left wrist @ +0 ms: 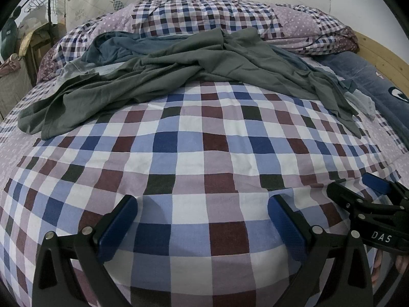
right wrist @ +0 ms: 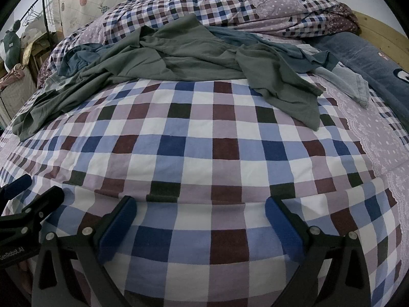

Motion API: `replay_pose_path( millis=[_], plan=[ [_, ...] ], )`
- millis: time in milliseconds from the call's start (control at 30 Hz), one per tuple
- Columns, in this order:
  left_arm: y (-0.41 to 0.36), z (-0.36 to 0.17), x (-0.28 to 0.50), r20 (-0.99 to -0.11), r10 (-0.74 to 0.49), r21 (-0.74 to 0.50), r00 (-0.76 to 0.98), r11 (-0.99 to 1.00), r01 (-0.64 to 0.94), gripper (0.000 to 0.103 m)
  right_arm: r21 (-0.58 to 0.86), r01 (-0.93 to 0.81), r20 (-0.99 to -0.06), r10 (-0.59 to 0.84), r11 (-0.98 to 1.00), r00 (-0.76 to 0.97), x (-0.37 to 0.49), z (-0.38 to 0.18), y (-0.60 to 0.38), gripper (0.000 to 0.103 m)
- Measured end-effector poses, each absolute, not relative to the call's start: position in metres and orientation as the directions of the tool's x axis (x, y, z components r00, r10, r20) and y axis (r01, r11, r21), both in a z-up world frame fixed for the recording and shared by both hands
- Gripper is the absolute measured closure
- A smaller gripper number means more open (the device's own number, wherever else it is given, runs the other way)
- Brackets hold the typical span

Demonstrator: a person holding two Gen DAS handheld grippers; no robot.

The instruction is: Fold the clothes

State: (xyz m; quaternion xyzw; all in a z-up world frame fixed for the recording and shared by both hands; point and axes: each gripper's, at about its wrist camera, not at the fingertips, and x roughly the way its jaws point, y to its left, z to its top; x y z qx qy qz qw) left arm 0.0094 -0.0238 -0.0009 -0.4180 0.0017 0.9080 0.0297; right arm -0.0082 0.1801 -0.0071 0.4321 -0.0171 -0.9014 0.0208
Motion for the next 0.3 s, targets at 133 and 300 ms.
replay_pose_path(
  millis=[133, 300],
  plan=[
    [-0.024, -0.0006, 0.0092, -0.759, 0.053, -0.022, -0.649, -0.998, -0.056, 0.0, 0.049, 0.022, -0.778, -0.052, -0.999, -0.626, -0.0081, -0.007, 0.1799, 0.0],
    [-0.0243, -0.0009, 0.0095, -0.759, 0.055, -0.024, -0.649, -0.998, -0.056, 0.0, 0.049, 0.022, -0.778, -0.052, -0.999, -0.626, -0.0078, -0.0071, 0.1797, 0.0]
  ],
)
